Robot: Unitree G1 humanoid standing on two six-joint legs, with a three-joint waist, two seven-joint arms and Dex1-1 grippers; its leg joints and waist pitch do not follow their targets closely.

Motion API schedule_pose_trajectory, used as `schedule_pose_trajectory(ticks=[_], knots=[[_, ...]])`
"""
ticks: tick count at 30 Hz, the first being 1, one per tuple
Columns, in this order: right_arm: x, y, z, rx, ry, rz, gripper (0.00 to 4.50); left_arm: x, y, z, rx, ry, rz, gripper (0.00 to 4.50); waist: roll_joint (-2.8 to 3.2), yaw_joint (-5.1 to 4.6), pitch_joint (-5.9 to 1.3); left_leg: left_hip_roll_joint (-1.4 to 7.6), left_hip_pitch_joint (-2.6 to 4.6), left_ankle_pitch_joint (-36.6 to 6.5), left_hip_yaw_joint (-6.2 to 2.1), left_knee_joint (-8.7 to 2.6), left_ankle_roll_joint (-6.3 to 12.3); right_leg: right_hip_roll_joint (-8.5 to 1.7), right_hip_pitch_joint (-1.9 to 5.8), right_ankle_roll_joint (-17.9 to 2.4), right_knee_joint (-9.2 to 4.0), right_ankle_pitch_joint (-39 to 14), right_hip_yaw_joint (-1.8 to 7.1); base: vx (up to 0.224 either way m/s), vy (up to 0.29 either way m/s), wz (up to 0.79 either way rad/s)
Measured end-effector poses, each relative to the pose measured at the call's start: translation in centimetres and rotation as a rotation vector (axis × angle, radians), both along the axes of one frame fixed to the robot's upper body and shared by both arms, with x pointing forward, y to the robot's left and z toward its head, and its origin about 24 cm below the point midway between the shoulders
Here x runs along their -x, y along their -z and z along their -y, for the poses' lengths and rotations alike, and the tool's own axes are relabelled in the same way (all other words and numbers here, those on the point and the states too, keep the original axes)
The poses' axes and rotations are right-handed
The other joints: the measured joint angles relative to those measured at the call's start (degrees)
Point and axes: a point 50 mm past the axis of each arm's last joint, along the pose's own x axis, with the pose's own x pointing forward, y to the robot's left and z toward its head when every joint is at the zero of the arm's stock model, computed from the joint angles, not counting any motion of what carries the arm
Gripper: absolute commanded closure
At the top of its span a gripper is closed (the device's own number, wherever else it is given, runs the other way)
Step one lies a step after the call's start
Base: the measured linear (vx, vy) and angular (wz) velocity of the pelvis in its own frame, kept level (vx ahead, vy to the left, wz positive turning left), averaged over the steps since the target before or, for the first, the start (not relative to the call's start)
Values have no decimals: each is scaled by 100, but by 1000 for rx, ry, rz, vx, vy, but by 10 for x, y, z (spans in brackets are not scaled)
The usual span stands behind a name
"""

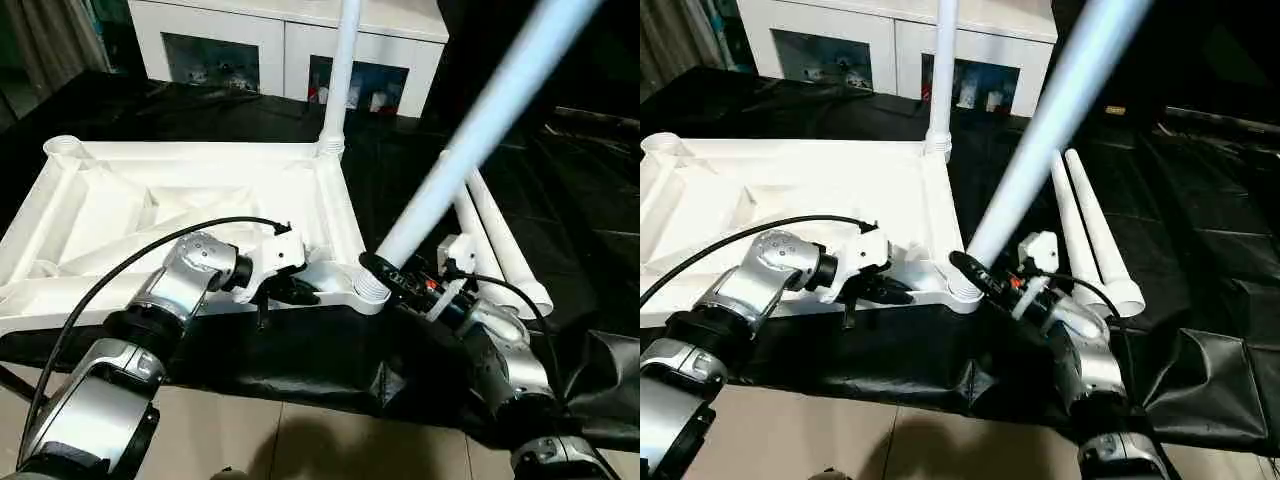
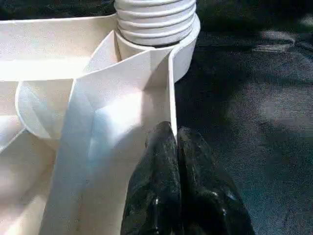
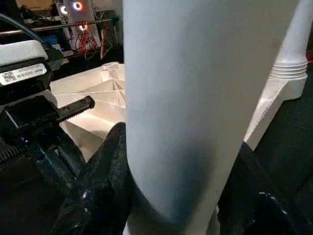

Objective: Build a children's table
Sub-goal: Insert table leg to table base

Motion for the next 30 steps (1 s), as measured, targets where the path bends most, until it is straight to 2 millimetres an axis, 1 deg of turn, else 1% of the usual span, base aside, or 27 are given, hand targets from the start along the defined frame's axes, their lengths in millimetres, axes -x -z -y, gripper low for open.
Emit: schedule_pose_trajectory(ticks=[9, 13, 17, 21, 30], knots=[[1, -1, 2, 12, 0, 0, 264, 0, 1, 0, 1, 1, 4, 450, 1, 3, -1, 0, -2, 2, -1, 10, 5, -1, 0, 0, 4, 0, 0, 0, 0, 0], [-2, -6, 2, 73, -41, 2, 264, 0, 1, 0, 1, 2, 6, 450, -4, 3, -4, 0, -1, 5, -1, 13, 8, -1, 1, 0, 8, 0, 0, 0, 0, 0], [-7, -15, 4, 186, -130, 9, 264, 0, 1, 0, -3, 6, 9, 450, -7, -2, -7, 0, -1, 10, -2, 18, 17, -1, 2, 0, 11, 0, 0, 0, 0, 0], [-12, -22, 5, 256, -196, -3, 264, 0, 1, -1, -17, 15, 14, 450, -9, -2, -12, 0, 0, 11, -3, 19, 19, 0, 2, 0, 16, 0, 0, 0, 0, 0], [-18, -23, 5, 250, -205, -50, 264, 0, 0, -1, -40, 25, 25, 450, -18, -1, -19, 4, 1, 8, -7, 40, 13, 0, 4, 0, 36, 0, 0, 0, 0, 0]])
